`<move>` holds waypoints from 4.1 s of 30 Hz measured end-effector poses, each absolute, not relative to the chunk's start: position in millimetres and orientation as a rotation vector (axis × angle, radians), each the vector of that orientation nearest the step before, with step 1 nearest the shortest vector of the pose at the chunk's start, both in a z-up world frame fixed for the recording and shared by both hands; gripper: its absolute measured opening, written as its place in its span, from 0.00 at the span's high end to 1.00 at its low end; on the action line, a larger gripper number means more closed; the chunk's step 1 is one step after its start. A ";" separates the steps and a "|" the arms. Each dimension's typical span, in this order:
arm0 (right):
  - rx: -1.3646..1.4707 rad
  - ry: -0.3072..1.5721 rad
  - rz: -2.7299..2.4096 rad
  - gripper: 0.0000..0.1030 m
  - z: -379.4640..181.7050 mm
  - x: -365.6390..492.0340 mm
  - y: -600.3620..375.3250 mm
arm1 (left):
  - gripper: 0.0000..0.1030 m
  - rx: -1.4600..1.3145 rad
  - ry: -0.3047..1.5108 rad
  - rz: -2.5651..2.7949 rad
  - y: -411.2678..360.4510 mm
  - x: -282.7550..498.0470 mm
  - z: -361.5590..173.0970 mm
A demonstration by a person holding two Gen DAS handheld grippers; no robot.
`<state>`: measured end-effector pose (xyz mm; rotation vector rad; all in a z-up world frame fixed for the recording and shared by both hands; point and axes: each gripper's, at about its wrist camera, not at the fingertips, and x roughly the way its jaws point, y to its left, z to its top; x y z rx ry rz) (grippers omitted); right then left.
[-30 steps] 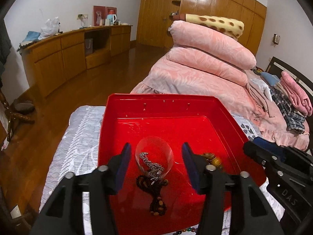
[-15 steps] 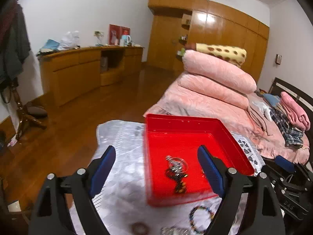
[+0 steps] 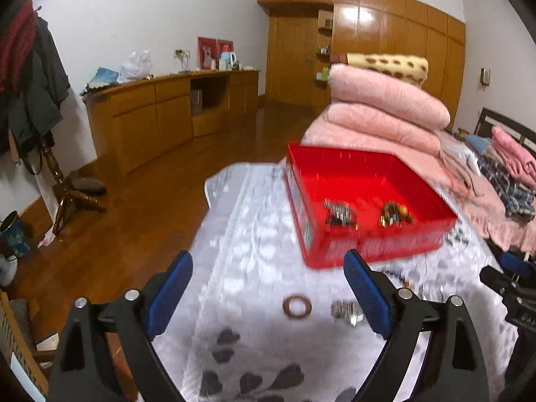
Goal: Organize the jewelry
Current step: 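Withdraw both tools from the tin toward the remaining jewelry, then grasp the brown wooden ring with the left tool while the right grasps the silver bangle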
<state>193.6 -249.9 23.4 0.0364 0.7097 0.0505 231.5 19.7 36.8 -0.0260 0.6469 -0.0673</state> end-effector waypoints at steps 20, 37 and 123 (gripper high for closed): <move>0.010 0.923 0.079 0.25 -41.6 217.6 -229.5 | 0.13 0.018 0.818 -0.060 0.0 237.6 -21.4; -0.054 0.954 0.083 0.48 -49.4 237.2 -217.5 | 0.13 -0.005 0.869 -0.100 -1.8 248.9 -31.0; -0.010 0.917 0.092 0.55 -39.3 212.6 -225.7 | 0.72 -0.020 0.840 -0.115 -13.8 237.3 -22.4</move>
